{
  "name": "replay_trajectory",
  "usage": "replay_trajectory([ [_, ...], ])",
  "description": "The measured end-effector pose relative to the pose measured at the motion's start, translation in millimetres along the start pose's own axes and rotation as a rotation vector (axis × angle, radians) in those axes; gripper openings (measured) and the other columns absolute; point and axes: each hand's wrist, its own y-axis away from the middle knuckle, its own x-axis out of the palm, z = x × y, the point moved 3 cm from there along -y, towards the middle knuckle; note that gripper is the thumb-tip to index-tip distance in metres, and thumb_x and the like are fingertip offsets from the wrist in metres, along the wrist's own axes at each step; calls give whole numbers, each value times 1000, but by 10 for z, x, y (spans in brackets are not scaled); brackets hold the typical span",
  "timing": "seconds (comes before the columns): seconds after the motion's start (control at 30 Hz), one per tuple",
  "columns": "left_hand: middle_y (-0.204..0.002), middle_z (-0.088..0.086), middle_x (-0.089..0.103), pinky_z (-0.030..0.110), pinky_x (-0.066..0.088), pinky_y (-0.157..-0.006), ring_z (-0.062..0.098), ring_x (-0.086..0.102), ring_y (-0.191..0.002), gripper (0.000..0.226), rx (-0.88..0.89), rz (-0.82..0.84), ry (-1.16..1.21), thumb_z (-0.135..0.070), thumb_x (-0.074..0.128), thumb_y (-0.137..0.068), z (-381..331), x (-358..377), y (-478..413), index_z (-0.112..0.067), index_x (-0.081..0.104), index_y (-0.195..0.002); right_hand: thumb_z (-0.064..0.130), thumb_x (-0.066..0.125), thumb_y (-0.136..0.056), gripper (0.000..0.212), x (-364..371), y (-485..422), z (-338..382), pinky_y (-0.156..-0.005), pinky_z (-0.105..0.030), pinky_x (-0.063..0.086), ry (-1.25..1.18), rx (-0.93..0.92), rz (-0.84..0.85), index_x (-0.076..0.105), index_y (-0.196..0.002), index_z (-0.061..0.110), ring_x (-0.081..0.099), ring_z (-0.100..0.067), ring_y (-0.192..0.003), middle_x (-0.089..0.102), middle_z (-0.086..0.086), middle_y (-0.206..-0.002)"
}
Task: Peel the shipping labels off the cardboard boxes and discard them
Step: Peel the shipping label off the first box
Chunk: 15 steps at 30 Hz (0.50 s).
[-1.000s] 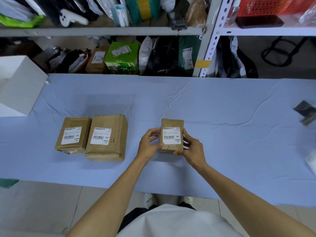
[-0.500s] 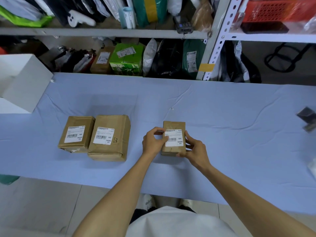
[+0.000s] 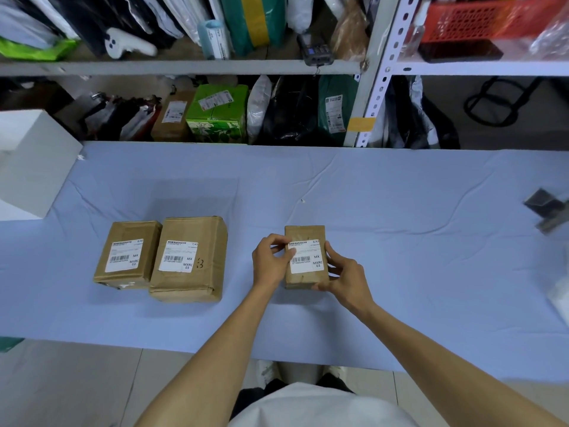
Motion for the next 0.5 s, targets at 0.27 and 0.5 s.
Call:
replay_trajectory([
  [0.27, -97, 3, 67, 10, 49, -68, 13, 64, -88, 11, -41, -32, -11, -6, 72, -82, 0, 1, -25, -6, 66, -92, -9, 75, -67, 91, 0, 3, -20, -69, -15, 55, -5, 12, -6, 39, -144, 23, 65, -16, -102, 65, 17, -107],
  [0.5, -101, 7, 67, 25, 52, -78, 18, 63, -91, 12, -45, -31, -120, -13, 67, -88, -3, 25, -101, -4, 64, -95, -7, 75, -65, 93, 13, -2, -46, -75, -20, 57, 14, 9, -5, 39, -144, 24, 65, -9, -101, 66, 18, -109],
])
